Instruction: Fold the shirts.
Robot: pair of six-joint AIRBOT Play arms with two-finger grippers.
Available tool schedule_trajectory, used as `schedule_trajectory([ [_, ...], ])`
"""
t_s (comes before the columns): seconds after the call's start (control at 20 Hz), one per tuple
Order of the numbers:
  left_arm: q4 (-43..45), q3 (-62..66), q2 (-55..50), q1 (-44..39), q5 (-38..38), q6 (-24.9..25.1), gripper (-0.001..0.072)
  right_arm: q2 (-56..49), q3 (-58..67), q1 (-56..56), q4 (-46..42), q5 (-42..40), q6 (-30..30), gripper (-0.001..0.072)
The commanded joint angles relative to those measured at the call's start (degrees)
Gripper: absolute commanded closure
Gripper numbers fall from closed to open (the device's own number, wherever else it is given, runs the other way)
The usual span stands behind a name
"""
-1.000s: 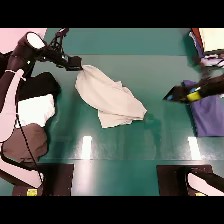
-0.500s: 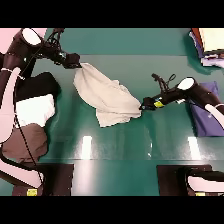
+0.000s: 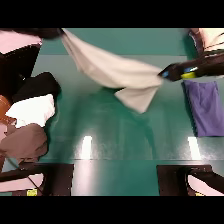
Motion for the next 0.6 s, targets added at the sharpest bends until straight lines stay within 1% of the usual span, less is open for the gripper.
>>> schedule_trajectory([
  [0.0, 0.26, 3.93, 12.96, 0.07, 2.29, -0.11, 0.0681, 9.75, 9.64, -2.82, -7.37, 7.17, 3.48, 0.0697],
  [0.15, 0.28, 3.96, 21.68, 0.07, 5.53, -0.11, 0.0682, 14.34, 15.82, -3.52, -13.46, 12.39, 6.62, 0.0697],
  [0.25, 0.31, 3.98, 23.69, 0.07, 6.56, -0.11, 0.0681, 15.19, 19.12, -3.52, -15.93, 15.02, 8.68, 0.0697],
  [0.4, 0.98, 2.40, 21.84, 0.07, 4.52, -0.09, 0.0681, 11.80, 21.88, -2.67, -16.02, 19.45, 12.31, 0.0697],
  [0.55, 1.97, -1.84, 14.73, 0.07, 0.87, -0.09, 0.0681, 2.78, 21.81, 1.20, -16.02, 24.90, 16.33, 0.0697],
])
